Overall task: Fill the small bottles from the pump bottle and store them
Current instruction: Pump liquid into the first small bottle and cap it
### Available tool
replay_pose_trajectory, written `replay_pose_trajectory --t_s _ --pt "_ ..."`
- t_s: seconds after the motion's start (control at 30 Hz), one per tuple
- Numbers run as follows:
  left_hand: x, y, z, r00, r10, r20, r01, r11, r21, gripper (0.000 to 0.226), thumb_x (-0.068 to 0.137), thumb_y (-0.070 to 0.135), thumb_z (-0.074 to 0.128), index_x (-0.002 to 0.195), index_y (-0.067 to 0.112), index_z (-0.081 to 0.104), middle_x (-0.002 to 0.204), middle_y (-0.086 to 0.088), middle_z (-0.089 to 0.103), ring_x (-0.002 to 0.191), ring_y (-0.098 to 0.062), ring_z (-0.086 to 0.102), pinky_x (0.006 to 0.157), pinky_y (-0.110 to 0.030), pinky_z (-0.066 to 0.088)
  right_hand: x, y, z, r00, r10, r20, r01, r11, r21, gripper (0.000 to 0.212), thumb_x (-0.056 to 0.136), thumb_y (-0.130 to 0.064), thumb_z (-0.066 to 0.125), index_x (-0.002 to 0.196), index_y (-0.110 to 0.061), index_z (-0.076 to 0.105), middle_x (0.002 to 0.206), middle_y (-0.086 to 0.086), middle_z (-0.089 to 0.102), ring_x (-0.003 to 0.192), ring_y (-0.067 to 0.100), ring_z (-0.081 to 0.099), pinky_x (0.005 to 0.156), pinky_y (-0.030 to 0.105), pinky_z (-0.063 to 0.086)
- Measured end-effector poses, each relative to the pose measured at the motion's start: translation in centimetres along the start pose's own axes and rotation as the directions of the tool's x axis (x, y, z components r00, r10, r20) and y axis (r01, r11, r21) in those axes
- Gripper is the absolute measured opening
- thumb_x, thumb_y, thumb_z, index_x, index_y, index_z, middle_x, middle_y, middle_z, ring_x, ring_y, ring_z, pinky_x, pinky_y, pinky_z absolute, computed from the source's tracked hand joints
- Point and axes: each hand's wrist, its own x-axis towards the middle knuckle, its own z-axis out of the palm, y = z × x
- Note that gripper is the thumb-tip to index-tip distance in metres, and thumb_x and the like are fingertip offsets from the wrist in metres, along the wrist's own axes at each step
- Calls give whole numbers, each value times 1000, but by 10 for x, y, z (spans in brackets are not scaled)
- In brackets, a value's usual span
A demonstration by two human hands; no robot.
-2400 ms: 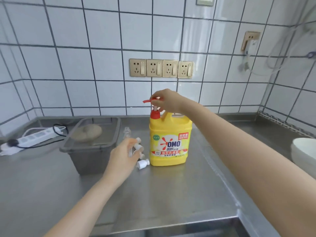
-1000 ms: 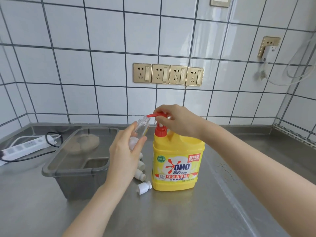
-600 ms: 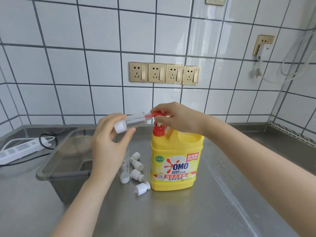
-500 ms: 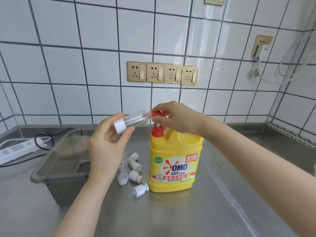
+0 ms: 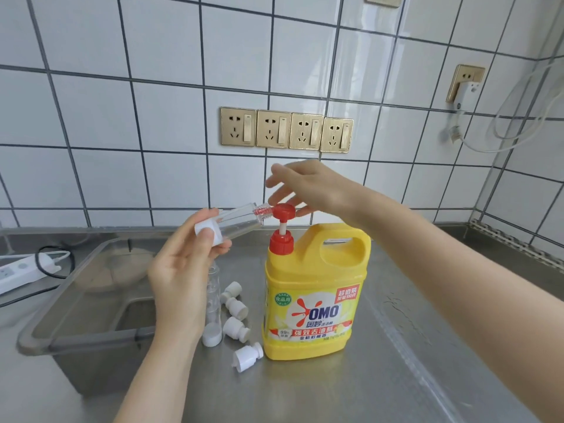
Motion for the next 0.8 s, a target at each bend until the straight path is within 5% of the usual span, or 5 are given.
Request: replay_pose_trajectory --t_s 0.13,0.4,0.53,0.63,0.8 --pt "-2 1 -5 1000 27 -13 -27 1000 8 29 85 27 72 114 34 70 122 1 68 100 -18 69 88 -29 56 24 -8 11 996 83 -19 -81 994 75 36 100 -31 40 98 -7 67 83 5 74 69 17 65 53 20 46" --pt "-12 -2 -4 998 -35 -43 34 999 -11 46 79 20 73 124 25 63 118 1 72 111 -19 68 94 -34 54 43 -9 33 990 141 -18 -142 987 -69 31 95 -16 46 103 7 65 70 6 64 35 13 55 45 19 48" --pt "-11 -4 -4 990 -124 -73 118 990 -81 44 75 23 73 119 17 66 114 -3 73 109 -24 69 92 -29 54 43 -14 36 966 255 52 -242 953 -182 17 95 -14 42 87 -4 53 67 9 66 55 21 67 48 21 48" --pt "-11 -4 -2 987 -141 -76 133 986 -105 48 74 22 69 121 13 65 113 -4 74 107 -22 70 89 -26 55 41 -13 38 939 335 81 -310 924 -223 21 97 -17 37 89 -5 52 73 9 72 89 32 71 70 34 54" --pt "-13 -4 -1 986 -143 -83 136 987 -91 42 78 22 69 120 14 66 111 -4 74 105 -21 70 91 -28 55 38 -8 41 928 369 48 -345 902 -259 25 98 -19 36 80 -7 49 84 8 72 86 35 65 76 41 55"
